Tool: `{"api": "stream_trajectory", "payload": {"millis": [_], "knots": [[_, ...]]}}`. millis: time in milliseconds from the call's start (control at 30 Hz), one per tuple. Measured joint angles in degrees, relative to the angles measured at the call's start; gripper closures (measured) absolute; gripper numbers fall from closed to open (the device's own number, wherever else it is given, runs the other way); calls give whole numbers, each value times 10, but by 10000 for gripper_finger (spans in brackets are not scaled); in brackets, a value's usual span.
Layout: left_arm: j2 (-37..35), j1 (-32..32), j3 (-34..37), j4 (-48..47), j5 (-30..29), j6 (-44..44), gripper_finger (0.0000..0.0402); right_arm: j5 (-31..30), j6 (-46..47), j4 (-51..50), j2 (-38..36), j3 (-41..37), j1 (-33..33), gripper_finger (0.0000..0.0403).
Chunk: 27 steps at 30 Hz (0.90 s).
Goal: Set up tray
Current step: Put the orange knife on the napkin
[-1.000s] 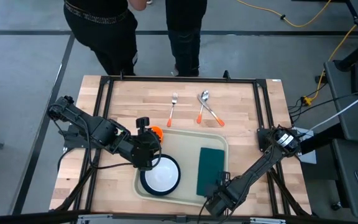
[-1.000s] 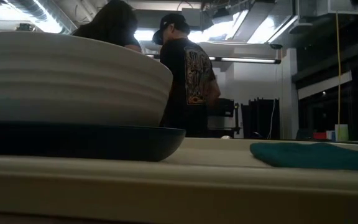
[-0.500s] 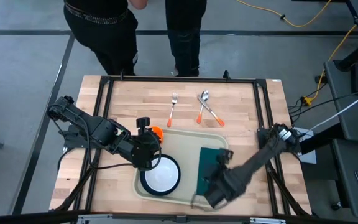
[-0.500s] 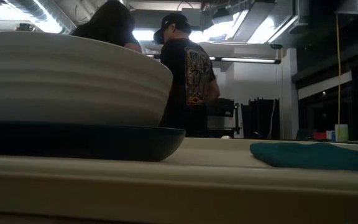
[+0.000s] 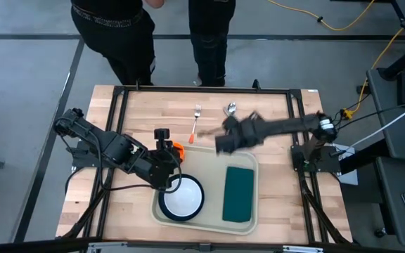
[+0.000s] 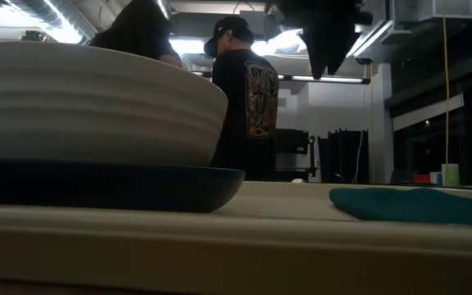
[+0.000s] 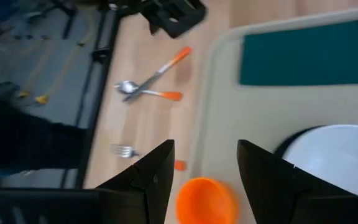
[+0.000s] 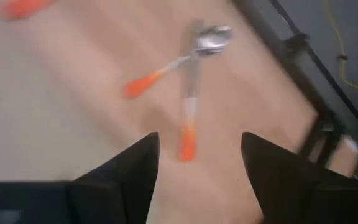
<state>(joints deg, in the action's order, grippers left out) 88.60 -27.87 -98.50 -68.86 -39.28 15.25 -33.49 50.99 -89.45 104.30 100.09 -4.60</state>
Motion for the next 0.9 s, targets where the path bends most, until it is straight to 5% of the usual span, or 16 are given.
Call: {"api": "stream_trajectory", "payload": {"millis": [200, 400, 700, 900], "knots": [[0, 26, 0, -22, -21, 0, 233, 16, -122, 81, -22, -64, 147, 172], [-1, 54, 0, -58, -18, 27, 233, 102, -185, 237, -22, -151, 238, 172], [-17, 89, 0, -119, -45, 77, 233, 169, -198, 282, -21, -239, 273, 172], [-18, 107, 0, -115, -41, 28, 233, 209, -201, 319, -21, -256, 273, 172]]}}
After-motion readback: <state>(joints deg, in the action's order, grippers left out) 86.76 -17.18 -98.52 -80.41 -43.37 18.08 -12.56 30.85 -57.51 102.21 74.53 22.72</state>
